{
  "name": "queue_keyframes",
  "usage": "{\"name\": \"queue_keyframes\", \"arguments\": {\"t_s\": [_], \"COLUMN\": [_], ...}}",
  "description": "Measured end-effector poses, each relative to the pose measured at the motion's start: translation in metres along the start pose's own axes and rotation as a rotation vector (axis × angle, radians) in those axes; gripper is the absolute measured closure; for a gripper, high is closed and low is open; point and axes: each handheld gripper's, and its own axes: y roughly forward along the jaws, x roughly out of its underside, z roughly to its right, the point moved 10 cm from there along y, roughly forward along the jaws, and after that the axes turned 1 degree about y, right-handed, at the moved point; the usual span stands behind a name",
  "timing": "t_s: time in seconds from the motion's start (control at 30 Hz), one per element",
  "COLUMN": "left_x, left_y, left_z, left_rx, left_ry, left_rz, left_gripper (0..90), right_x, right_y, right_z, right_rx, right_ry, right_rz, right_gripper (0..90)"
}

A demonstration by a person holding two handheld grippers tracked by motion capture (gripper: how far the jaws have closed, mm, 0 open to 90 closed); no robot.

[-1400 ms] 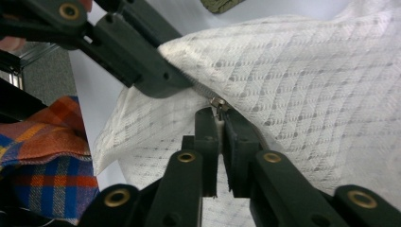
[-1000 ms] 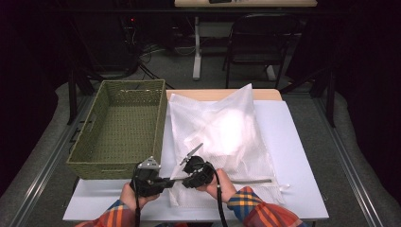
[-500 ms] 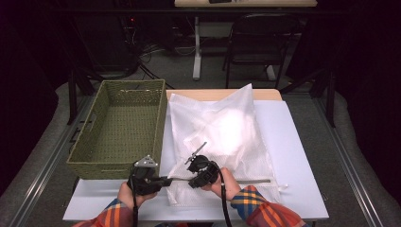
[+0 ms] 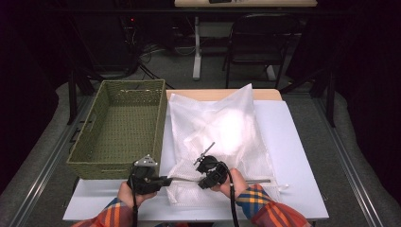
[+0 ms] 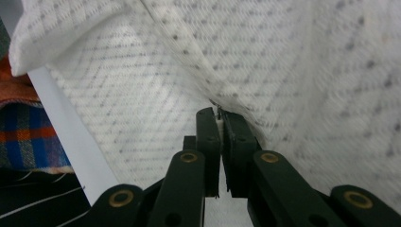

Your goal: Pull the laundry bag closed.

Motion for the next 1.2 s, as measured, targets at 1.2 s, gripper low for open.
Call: {"name": "queue_keyframes", "arguments": {"t_s": [1.2], "left_x": [0.001], "left_y": [0.0], "left_z": [-0.002], "left_rx": [-0.004], "left_ry": [0.008], "left_rz": [-0.007], "left_gripper": [84.7], "right_x": [0.04], "right_y": [-0.024], "right_z": [0.032], "right_rx": [0.059], "right_ry": [0.067], "right_rz": [-0.05], "right_gripper": [86.8]}}
